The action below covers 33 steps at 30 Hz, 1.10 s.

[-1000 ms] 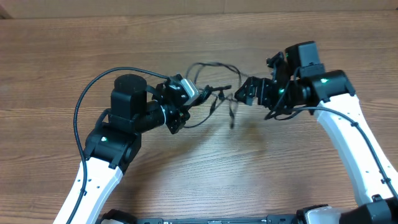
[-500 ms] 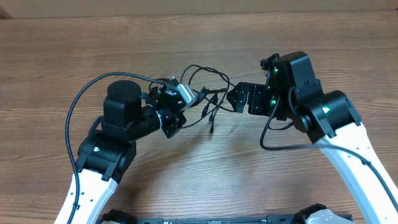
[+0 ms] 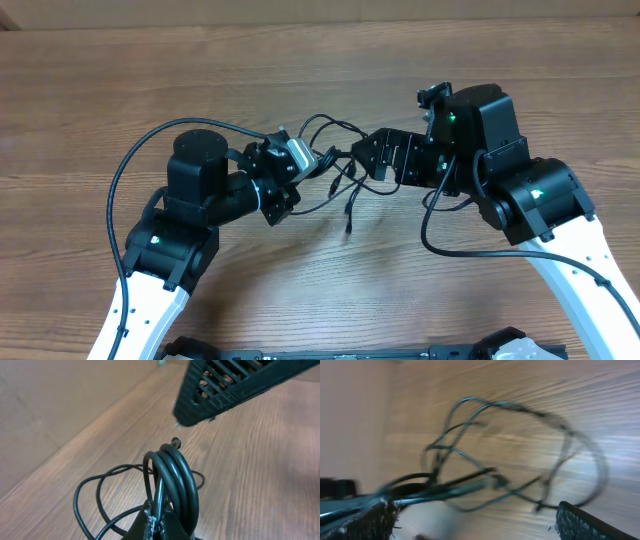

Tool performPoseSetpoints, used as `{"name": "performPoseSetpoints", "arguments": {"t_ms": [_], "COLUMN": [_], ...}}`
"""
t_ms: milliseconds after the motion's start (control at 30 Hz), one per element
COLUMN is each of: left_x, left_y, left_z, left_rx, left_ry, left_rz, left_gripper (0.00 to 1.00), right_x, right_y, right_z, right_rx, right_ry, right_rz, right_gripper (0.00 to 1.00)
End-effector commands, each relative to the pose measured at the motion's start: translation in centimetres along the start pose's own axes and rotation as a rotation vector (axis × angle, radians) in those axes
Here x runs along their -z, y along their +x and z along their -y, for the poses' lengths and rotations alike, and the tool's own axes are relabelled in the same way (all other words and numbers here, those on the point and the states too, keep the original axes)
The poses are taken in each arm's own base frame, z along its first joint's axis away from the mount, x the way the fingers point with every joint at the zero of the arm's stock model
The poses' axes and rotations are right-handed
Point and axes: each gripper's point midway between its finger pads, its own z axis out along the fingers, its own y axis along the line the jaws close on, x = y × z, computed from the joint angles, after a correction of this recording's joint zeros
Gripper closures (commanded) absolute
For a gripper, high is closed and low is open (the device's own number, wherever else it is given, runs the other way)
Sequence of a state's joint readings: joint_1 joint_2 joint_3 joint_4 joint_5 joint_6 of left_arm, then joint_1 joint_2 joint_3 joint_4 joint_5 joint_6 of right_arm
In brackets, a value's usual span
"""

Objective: Untangle cables

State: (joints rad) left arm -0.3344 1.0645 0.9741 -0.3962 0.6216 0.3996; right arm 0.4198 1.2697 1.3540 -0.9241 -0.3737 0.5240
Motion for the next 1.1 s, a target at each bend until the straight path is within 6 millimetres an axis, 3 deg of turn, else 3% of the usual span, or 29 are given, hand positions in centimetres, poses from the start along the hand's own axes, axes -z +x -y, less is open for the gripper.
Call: {"name": "performPoseSetpoints", "arguments": {"t_ms": [0, 133, 633, 1067], "left_x": [0.5, 0.4, -0.1, 0.0], "left_y": [-1.4, -1.2, -2.3, -4.0], "left_z": [1.6, 1.5, 2.6, 2.4], "left_rx": [-0.044, -0.056, -0.107, -0.158], "left_ry": [0.079, 0.072, 0.097, 0.086], "left_rz": [0.060, 0.053, 0.083, 0.153], "left_gripper": [0.96, 0.96, 0.96, 0.96], "right_x": [1.2, 1.5, 1.5, 0.9], "right_y": [0.7, 1.2, 1.1, 0.9], "right_z": [-3.6, -4.7, -4.7, -2.5], "right_rx": [0.006, 0.015, 0.015, -0.013], "right_ry": [-0.169, -0.235, -0.230, -0.118], "right_rz": [-0.048, -0.079, -0.077, -0.057], "right_gripper": [0.00, 0.00, 0.00, 0.00]}}
